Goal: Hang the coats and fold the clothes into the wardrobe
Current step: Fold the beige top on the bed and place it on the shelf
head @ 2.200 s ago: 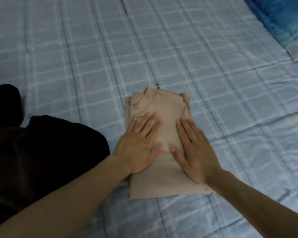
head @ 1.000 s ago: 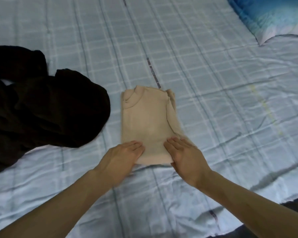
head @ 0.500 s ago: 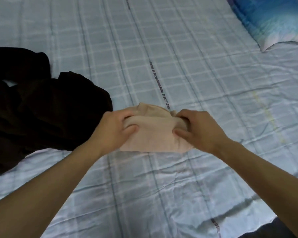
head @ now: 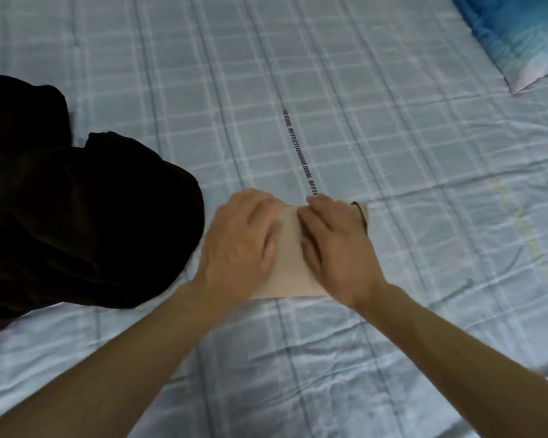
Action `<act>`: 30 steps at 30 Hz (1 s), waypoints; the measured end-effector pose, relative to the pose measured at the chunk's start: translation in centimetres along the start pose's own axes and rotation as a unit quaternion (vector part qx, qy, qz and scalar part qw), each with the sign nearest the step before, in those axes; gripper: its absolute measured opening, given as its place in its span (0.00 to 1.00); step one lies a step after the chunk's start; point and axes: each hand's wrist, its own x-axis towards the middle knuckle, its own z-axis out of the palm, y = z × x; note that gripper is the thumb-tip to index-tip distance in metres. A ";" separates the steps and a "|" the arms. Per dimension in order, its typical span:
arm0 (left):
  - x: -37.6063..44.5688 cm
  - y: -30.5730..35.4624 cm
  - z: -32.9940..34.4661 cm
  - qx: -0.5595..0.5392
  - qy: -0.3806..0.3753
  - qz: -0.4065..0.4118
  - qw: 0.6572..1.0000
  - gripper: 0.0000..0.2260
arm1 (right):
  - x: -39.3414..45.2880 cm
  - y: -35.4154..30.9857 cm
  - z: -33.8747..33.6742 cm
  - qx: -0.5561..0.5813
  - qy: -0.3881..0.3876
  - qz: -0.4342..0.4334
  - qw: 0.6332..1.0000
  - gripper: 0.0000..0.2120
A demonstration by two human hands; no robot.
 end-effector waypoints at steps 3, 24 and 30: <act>-1.4 1.1 1.7 0.010 -0.100 0.028 0.995 0.23 | -1.5 -0.6 1.4 0.017 -0.071 -0.005 0.997 0.29; -0.7 -4.0 6.2 0.092 -0.228 0.019 0.969 0.31 | -0.9 2.7 4.4 0.035 -0.060 0.186 0.980 0.36; -0.7 -3.9 5.9 0.097 -0.235 0.022 0.967 0.32 | -0.9 3.0 4.0 0.075 -0.077 0.192 0.975 0.37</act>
